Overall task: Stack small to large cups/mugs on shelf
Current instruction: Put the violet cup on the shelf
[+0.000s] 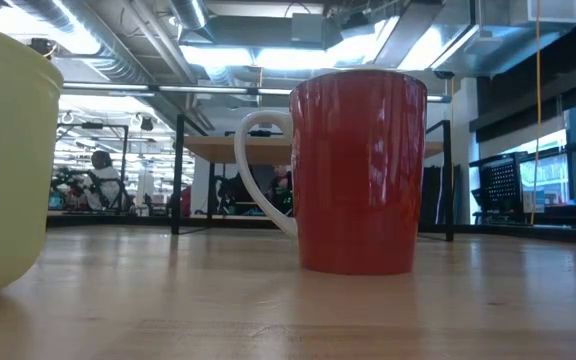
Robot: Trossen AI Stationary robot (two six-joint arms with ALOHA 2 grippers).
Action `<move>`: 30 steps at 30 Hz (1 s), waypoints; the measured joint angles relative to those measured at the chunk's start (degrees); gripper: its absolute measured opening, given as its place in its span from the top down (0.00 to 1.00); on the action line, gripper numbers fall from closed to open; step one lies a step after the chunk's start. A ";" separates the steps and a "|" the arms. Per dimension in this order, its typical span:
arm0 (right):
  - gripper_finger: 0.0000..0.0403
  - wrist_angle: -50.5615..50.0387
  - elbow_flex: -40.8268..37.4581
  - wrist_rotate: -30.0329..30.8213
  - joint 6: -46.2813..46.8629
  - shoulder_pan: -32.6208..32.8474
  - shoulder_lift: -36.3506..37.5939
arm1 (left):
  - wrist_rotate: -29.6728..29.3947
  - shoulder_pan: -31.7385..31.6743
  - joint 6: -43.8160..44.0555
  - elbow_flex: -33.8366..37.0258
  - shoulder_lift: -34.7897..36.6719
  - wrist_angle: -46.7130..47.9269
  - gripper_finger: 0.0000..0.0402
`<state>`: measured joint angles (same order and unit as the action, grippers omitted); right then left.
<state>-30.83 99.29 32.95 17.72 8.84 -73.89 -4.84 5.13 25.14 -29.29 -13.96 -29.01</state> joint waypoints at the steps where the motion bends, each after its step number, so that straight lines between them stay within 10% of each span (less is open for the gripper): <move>1: 0.26 0.34 0.00 -0.01 0.02 0.00 0.00 | 0.06 0.00 -0.35 -7.28 -1.25 16.44 0.67; 5: 0.26 -0.27 0.00 0.00 0.07 -0.01 0.00 | -2.74 -0.02 3.05 -32.20 -12.62 71.25 0.67; 8: 0.26 -0.84 0.00 0.00 1.47 -0.09 0.00 | 0.74 0.02 7.31 -42.91 -19.68 87.28 0.67; 17: 0.26 -1.95 -0.19 0.00 3.04 -0.09 -0.23 | 14.28 5.14 17.46 -50.20 -29.24 105.22 0.68; 30: 0.26 -4.72 -0.24 0.31 1.13 -0.11 -1.97 | -1.56 24.57 15.46 -57.51 -44.85 99.85 0.74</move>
<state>-35.55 99.04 33.26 18.85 8.73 -75.85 -6.39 29.69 40.60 -86.79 -58.81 70.84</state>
